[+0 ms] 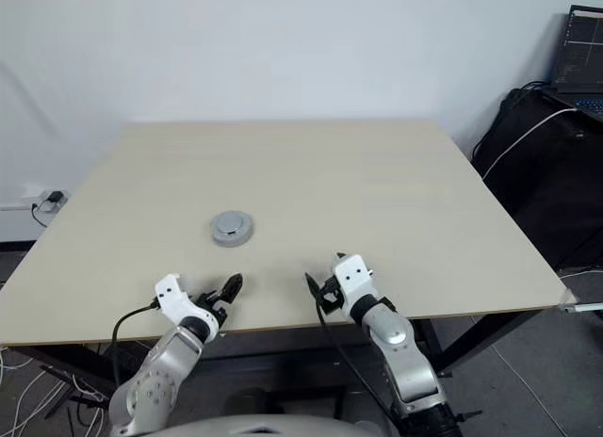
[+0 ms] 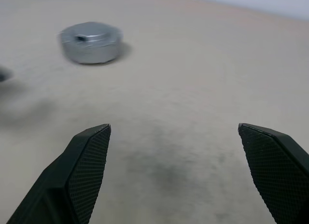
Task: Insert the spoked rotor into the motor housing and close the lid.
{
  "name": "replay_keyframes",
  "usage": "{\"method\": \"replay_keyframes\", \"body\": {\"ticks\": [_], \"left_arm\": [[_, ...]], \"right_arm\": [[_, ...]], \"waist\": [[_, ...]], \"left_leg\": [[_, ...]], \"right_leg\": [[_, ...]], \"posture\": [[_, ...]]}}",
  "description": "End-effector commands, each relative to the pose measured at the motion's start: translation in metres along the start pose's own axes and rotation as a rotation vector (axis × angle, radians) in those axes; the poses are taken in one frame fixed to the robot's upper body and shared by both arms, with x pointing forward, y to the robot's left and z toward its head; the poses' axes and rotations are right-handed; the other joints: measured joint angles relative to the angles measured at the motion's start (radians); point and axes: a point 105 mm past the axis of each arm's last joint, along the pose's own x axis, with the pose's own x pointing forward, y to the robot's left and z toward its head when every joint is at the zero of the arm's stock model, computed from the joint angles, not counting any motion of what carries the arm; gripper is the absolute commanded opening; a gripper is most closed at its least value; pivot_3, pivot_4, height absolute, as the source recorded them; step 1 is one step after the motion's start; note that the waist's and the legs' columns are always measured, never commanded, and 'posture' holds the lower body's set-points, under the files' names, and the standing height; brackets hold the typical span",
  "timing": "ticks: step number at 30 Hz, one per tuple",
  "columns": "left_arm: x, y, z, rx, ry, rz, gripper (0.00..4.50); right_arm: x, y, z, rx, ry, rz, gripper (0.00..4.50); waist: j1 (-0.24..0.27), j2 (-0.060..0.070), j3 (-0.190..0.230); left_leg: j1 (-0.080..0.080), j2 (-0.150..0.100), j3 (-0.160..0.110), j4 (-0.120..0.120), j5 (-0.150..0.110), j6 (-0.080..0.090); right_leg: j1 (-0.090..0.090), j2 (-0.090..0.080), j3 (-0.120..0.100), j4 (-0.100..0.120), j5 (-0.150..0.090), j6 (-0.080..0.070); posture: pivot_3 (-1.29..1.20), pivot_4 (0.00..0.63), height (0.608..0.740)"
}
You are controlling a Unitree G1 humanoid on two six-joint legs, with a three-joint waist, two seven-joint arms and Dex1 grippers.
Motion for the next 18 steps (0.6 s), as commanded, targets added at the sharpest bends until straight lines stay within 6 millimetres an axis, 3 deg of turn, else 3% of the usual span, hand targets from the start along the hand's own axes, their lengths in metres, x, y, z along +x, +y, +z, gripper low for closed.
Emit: {"method": "replay_keyframes", "body": {"ticks": [1,4,12,18], "left_arm": [[-0.009,-0.011,0.031,0.199,-0.202,0.019,4.44],[-0.015,-0.010,0.040,0.364,-0.329,0.092,4.44],[-0.016,-0.014,0.045,0.561,-0.542,0.188,4.44],[-0.013,-0.024,0.037,0.592,-0.588,0.135,4.44]], "right_arm": [[-0.002,-0.023,0.010,0.029,-0.050,-0.144,4.50],[-0.006,-0.037,0.011,0.018,-0.077,-0.258,4.50],[-0.031,-0.066,0.008,-0.017,-0.165,-0.518,4.50],[-0.047,-0.066,-0.008,-0.007,-0.140,-0.566,4.50]], "waist": [[0.004,0.000,0.000],[0.009,0.000,0.000],[0.008,0.002,0.002],[0.008,0.003,0.002]], "left_leg": [[-0.002,0.000,0.000,0.000,0.000,0.000],[-0.006,0.000,0.002,-0.001,0.000,0.000],[-0.007,0.000,0.004,-0.004,0.000,0.000],[-0.007,0.000,0.004,-0.004,0.000,0.000]], "right_leg": [[-0.002,0.000,0.000,0.000,0.000,0.000],[-0.007,0.000,0.001,0.000,0.000,0.000],[-0.010,0.001,0.001,-0.001,-0.001,-0.002],[-0.010,0.000,0.000,-0.001,-0.001,-0.002]], "posture": [[0.00,0.000,0.740],[0.00,0.000,0.740],[0.00,0.000,0.740],[0.00,0.000,0.740]]}}
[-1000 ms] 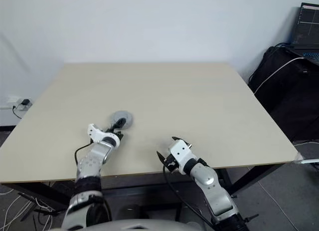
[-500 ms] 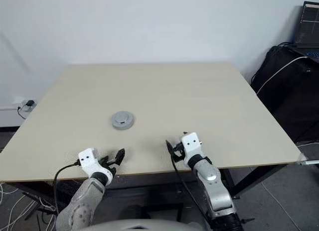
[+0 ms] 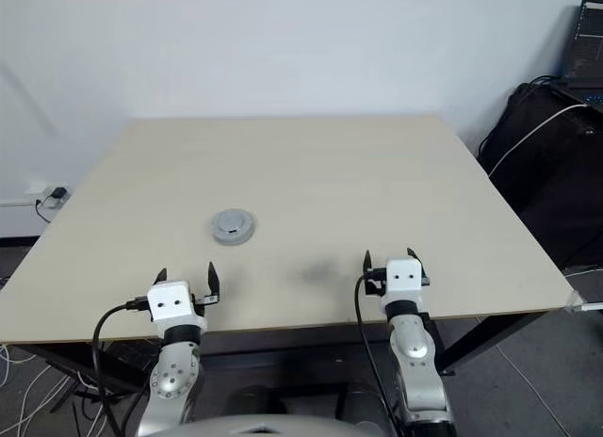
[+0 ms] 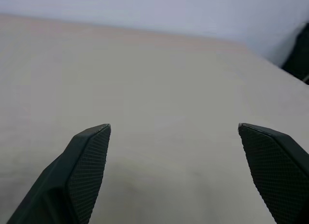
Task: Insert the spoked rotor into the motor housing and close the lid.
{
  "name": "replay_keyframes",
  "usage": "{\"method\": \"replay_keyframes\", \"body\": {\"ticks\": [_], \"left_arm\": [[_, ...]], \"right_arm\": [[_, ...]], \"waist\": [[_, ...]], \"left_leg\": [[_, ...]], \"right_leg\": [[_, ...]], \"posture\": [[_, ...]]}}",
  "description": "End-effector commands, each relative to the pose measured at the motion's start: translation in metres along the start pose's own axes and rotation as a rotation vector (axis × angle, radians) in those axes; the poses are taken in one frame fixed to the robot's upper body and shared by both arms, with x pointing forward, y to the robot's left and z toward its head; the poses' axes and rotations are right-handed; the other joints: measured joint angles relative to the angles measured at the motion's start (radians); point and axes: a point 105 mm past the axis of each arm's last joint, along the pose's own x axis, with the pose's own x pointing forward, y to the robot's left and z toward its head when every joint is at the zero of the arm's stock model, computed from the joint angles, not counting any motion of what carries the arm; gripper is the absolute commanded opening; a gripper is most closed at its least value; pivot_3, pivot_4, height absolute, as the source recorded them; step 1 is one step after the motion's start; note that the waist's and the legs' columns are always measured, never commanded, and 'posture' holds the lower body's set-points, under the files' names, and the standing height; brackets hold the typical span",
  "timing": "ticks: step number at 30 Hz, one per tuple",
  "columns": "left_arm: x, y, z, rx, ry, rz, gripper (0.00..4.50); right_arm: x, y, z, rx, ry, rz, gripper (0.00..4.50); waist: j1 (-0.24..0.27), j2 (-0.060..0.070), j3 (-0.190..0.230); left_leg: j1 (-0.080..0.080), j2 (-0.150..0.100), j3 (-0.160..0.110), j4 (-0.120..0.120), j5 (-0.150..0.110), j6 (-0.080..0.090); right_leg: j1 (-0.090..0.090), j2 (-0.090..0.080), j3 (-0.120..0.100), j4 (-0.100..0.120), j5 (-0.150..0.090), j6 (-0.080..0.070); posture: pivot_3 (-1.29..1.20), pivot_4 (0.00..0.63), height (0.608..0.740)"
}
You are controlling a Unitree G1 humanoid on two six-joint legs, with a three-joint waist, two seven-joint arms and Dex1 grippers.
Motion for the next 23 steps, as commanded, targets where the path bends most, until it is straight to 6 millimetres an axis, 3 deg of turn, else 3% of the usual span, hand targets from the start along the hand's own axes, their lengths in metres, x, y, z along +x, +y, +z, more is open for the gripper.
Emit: {"method": "replay_keyframes", "body": {"ticks": [1,5,23], "left_arm": [[0.001,-0.009,0.009,-0.012,-0.068,-0.035,4.44],[0.001,-0.015,0.008,-0.032,-0.073,-0.072,4.44],[-0.003,-0.019,0.006,-0.069,-0.057,-0.097,4.44]], "right_arm": [[-0.004,-0.001,0.004,0.025,-0.027,-0.029,4.50],[-0.011,0.005,-0.002,0.079,-0.007,-0.019,4.50],[-0.007,0.013,-0.003,0.077,0.007,0.031,4.50]], "waist": [[0.000,0.000,0.000],[-0.001,0.001,0.001],[0.000,0.003,0.003]], "left_leg": [[0.000,0.000,0.000,0.000,0.000,0.000],[0.000,0.001,0.000,0.000,0.000,0.000],[0.000,0.001,-0.001,0.000,0.000,0.000]], "right_leg": [[0.000,0.000,0.000,0.000,0.000,0.000],[0.000,0.000,0.000,0.000,0.000,0.000],[0.000,-0.001,-0.002,0.000,0.000,0.000]], "posture": [[0.00,0.000,0.740],[0.00,0.000,0.740],[0.00,0.000,0.740]]}}
